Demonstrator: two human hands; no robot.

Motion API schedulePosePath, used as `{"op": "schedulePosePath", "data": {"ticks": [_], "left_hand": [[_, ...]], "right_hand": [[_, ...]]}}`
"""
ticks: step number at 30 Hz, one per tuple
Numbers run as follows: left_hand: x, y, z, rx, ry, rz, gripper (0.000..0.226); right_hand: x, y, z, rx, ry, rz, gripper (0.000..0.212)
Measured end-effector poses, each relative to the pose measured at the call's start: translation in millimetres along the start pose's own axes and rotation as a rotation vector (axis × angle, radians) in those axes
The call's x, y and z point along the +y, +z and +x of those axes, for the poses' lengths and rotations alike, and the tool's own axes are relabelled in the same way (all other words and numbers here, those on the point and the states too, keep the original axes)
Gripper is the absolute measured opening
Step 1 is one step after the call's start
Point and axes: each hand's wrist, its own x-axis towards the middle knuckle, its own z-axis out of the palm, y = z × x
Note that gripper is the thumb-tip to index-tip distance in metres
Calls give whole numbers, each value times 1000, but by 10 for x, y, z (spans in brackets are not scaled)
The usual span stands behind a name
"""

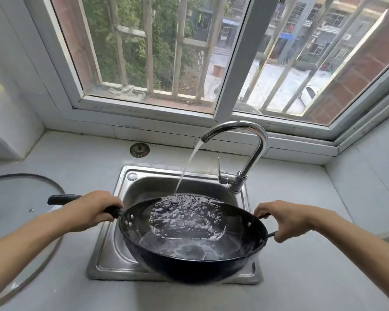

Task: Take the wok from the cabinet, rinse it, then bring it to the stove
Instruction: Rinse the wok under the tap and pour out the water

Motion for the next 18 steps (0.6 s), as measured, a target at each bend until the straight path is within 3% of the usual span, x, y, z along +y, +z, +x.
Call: {"op": "schedulePosePath", "data": {"ticks": [7, 14, 18], "left_hand": [[-3, -157, -112, -205, -12, -77, 22], [-72, -182, -117, -63, -38, 53, 27], [-34, -231, -93, -107, -27, -26, 25]], "right_hand": [[-19, 62, 163, -104, -76, 56, 64], [1, 58, 171, -34, -82, 22, 72], [1, 3, 168, -68, -110, 46, 66]]}}
